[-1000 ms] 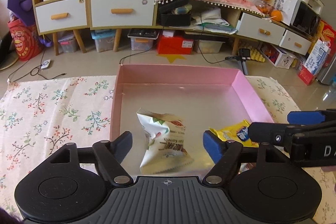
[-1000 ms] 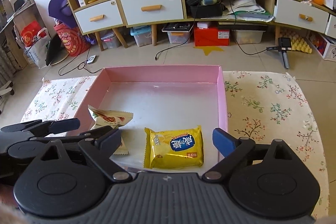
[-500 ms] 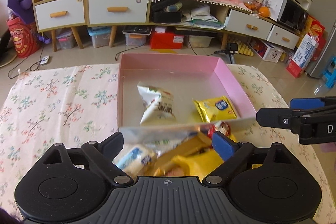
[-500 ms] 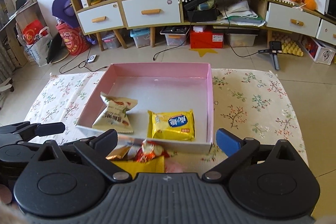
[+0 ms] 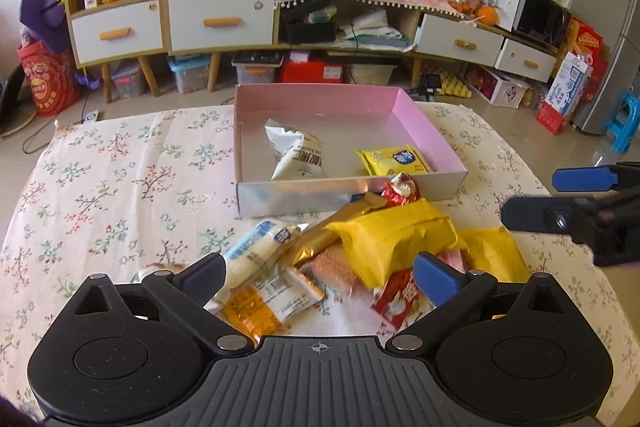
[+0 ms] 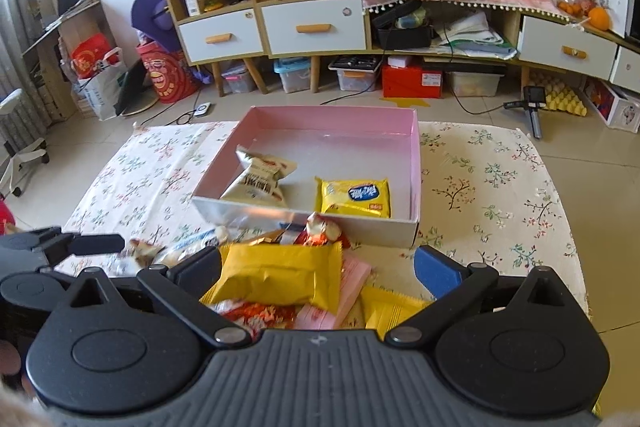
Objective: Organize snacks
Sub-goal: 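Withdraw both grippers from the box back toward the snack pile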
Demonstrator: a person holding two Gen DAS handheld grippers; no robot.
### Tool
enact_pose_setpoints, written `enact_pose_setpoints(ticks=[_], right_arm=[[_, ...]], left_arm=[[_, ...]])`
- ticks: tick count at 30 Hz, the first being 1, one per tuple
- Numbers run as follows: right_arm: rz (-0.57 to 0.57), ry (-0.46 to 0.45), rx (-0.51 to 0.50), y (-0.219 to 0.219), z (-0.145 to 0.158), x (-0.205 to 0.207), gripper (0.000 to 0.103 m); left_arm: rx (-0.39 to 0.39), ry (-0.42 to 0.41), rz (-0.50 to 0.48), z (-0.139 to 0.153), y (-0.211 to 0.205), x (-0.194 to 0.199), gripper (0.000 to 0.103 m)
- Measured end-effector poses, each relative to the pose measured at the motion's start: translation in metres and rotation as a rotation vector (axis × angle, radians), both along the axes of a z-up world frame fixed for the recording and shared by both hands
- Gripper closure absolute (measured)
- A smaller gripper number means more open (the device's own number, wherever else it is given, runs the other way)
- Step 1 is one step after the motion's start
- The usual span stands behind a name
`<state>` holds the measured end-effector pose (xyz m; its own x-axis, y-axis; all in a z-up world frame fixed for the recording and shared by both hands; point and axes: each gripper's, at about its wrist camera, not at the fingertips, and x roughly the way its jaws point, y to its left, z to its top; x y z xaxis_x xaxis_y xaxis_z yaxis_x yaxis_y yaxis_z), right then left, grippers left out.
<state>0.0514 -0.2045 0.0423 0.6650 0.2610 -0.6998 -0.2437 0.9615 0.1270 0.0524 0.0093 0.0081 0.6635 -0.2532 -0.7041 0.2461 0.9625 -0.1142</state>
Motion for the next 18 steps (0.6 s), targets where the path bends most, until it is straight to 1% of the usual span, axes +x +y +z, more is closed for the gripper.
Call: enact_pose_setpoints(ticks=[2,5,8,12,13,15,18], right_arm=[[0.044,-0.008,-0.044,0.003,-0.004,-0.008,0.000],[0.080,-0.048,-0.106,0.006,-0.007,-0.019,0.000],[0.118,-0.073,-0.113,0.006,-0.013,-0.032,0.000],[0.172,-0.153,-0.108,0.002,-0.022,-0.053,0.000],[0.187,-0.159,-0.110,0.001,-0.024,-0.056,0.000],[0.231,-0.127,-0.102,-0.001,-0.030,-0.061,0.000],[0.287,-0.063,-0.061,-0.002,-0.041,-0.067,0.000]], left_arm=[[0.022,0.009,-0.006,-0.004,0.000,-0.005,0.002],[0.024,0.010,-0.020,-0.008,0.005,-0.014,0.002],[0.004,0.009,-0.008,-0.012,0.013,-0.021,0.002],[-0.022,0.023,-0.003,-0.019,0.025,-0.030,0.002],[-0.024,0.022,-0.005,-0.021,0.027,-0.033,0.002],[-0.021,0.009,-0.013,-0.026,0.031,-0.039,0.002],[-0.007,-0.002,-0.036,-0.035,0.036,-0.046,0.002]])
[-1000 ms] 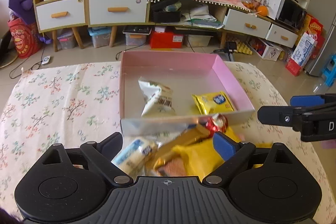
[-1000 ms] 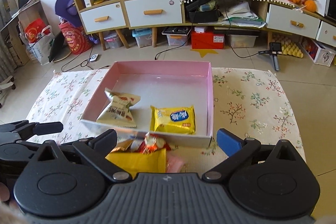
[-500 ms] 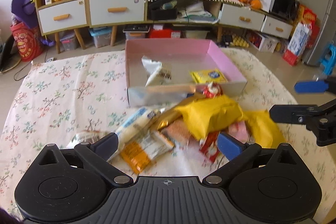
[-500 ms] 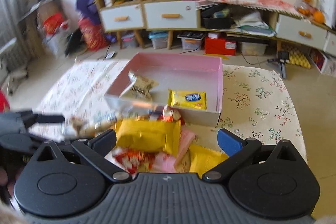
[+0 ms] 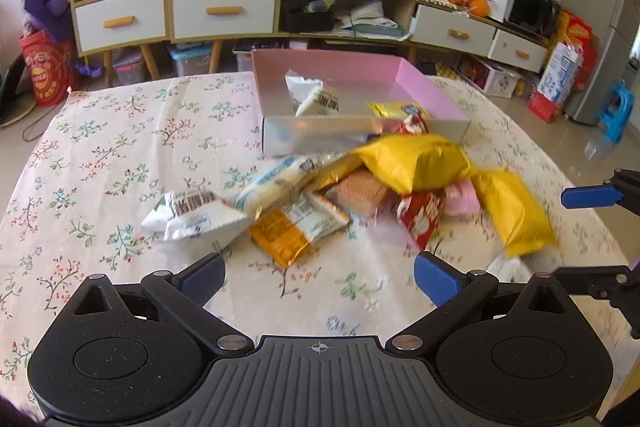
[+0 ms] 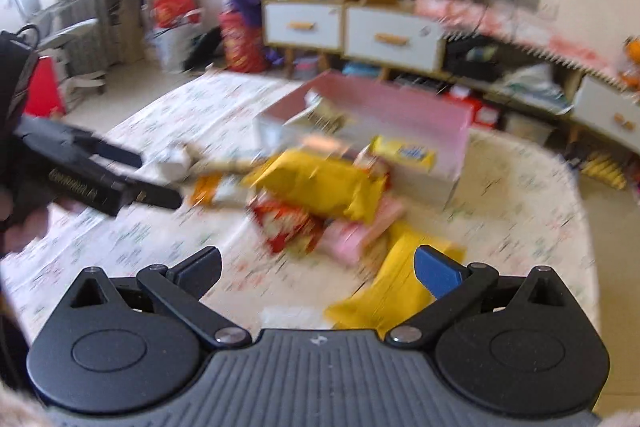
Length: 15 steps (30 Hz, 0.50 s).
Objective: Organize snacks
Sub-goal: 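Withdraw both grippers from the box back toward the snack pile, then grasp the white pecan bag with the left gripper while the right gripper grasps the white biscuit packet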
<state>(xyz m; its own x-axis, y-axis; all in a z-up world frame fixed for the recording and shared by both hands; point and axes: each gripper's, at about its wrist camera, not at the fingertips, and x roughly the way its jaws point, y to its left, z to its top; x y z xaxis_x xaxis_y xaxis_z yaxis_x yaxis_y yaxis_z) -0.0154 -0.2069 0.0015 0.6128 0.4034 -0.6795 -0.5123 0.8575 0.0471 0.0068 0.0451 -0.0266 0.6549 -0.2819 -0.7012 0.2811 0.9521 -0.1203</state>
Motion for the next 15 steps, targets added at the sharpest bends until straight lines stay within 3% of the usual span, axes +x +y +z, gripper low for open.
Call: enact_pose_setpoints(ticks=[11,15], right_arm=[[0.071,0.108,0.021,-0.005,-0.027,-0.027,0.000],[0.086,0.128,-0.018,-0.004,-0.040,-0.035,0.004]], left_arm=[[0.088,-0.025,-0.086,-0.033,0.006,-0.011,0.002],[0.126,-0.046,-0.055,-0.040,0.015,-0.006,0.002]])
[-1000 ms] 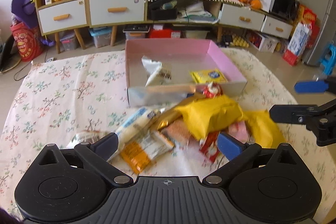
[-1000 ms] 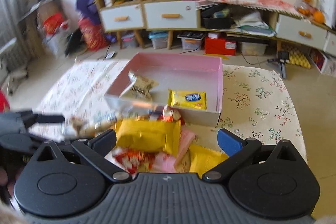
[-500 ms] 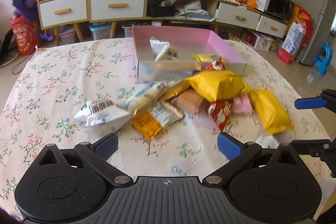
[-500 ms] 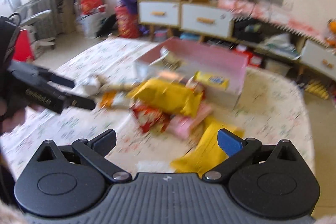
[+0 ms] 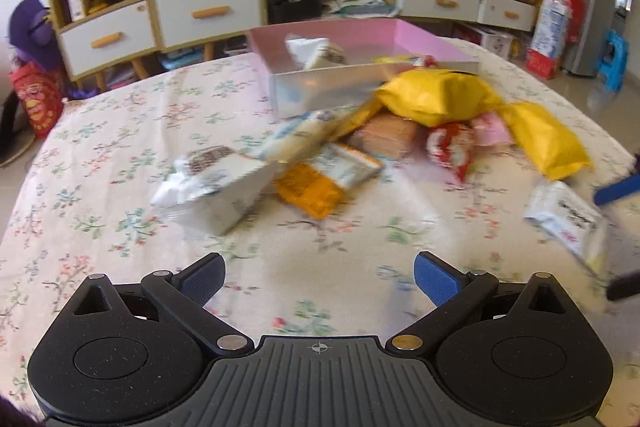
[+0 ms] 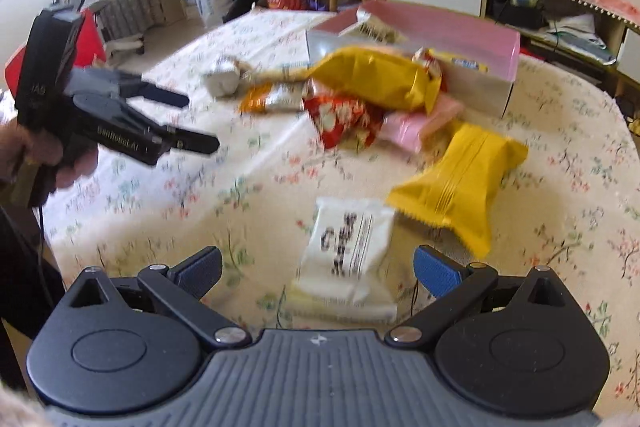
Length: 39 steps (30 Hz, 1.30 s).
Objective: Organize snacks
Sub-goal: 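Grasp the white pecan bag with the left gripper while the right gripper grasps the white biscuit packet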
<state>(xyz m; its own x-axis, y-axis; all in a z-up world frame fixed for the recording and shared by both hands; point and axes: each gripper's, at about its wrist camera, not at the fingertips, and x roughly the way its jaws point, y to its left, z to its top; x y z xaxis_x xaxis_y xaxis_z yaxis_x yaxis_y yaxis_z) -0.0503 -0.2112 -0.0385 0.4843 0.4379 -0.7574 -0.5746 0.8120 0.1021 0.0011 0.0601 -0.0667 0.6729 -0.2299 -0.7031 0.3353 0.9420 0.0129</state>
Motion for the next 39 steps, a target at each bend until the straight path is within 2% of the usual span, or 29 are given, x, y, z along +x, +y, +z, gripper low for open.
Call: enact_pose_setpoints(ticks=[4,7,12,18,24,26,28,32,39], right_arm=[[0.027,0.011,-0.038,0.009,-0.010,-0.004,0.012],[0.044,-0.023,-0.069,0.017,-0.012,-0.005,0.012],[0.045,-0.031,-0.063,0.020,-0.009,-0.003,0.021],[0.025,-0.040,-0.061,0.026,-0.009,0.001,0.023],[0.010,-0.043,-0.067,0.035,-0.006,0.010,0.039],[0.004,-0.043,-0.068,0.036,-0.005,0.013,0.050],[-0.003,-0.041,-0.067,0.036,-0.004,0.015,0.056],[0.002,-0.043,-0.075,0.037,-0.003,0.016,0.058],[0.005,-0.053,-0.080,0.042,0.002,0.017,0.061]], left_arm=[[0.000,-0.033,0.097,-0.001,0.011,0.014,0.002],[0.001,-0.049,0.155,-0.002,0.014,0.024,0.002],[0.034,-0.073,0.196,-0.006,0.012,0.037,0.002],[0.003,-0.074,0.237,-0.005,0.009,0.051,0.002],[-0.059,-0.043,0.344,-0.002,0.016,0.063,0.003],[-0.087,-0.031,0.376,0.000,0.020,0.064,0.004],[-0.112,-0.019,0.388,0.000,0.024,0.063,0.008],[-0.129,-0.003,0.376,-0.001,0.024,0.062,0.022],[-0.143,0.008,0.360,0.000,0.028,0.059,0.032]])
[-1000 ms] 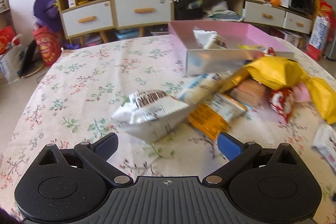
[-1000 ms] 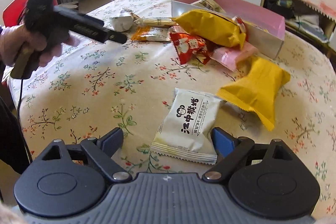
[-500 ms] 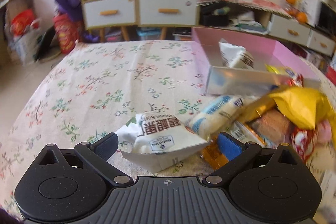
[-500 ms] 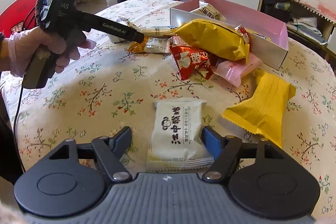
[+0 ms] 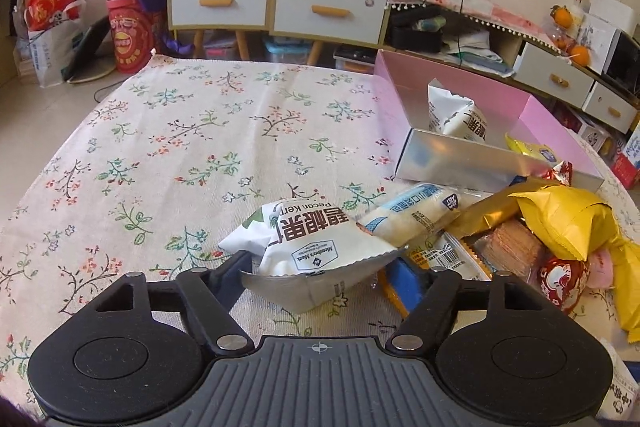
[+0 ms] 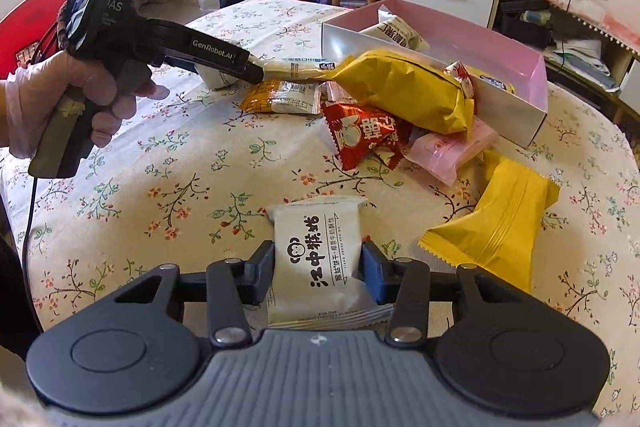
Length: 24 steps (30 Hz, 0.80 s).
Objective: Organize snacks
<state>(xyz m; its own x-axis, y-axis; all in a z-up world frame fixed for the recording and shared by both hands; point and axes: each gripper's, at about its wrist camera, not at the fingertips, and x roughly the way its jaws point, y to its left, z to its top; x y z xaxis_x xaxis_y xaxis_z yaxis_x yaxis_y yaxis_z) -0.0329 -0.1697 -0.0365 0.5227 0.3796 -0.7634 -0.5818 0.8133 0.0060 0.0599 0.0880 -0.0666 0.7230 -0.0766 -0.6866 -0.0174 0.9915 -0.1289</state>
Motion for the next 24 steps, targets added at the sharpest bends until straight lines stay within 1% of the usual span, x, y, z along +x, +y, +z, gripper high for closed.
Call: enact_pose_setpoints(ticks=[5,8,10,11,12,14,15,18,23,24], right_arm=[[-0.003,-0.022,0.015,0.002,0.008,0.003,0.061],[-0.010,-0.033,0.023,0.004,0.012,0.007,0.061],[-0.016,-0.036,0.029,0.004,0.015,0.010,0.061],[-0.018,-0.038,0.031,0.005,0.016,0.011,0.061],[-0.019,-0.040,0.034,0.005,0.017,0.012,0.061],[-0.019,-0.042,0.038,0.007,0.019,0.014,0.061],[-0.019,-0.042,0.039,0.008,0.020,0.016,0.061],[-0.024,-0.040,0.038,0.011,0.021,0.017,0.061],[-0.039,-0.029,0.031,0.014,0.021,0.024,0.061],[-0.042,-0.027,0.029,0.015,0.020,0.025,0.061]], left_arm=[[-0.012,0.006,-0.012,-0.001,0.006,-0.005,0.038],[-0.003,0.017,-0.003,0.000,0.008,-0.006,0.038],[0.012,0.013,-0.008,0.002,0.006,-0.006,0.036],[0.018,0.013,-0.016,0.002,0.005,-0.006,0.032],[0.026,0.007,-0.023,0.004,0.003,-0.006,0.023],[0.053,-0.014,-0.031,0.006,-0.002,-0.006,0.013],[0.075,-0.027,-0.032,0.008,-0.004,-0.006,0.010],[0.114,-0.042,-0.028,0.010,-0.007,-0.003,0.008],[0.087,-0.044,0.007,0.010,-0.003,0.005,0.008],[0.079,-0.042,0.011,0.011,-0.002,0.007,0.011]])
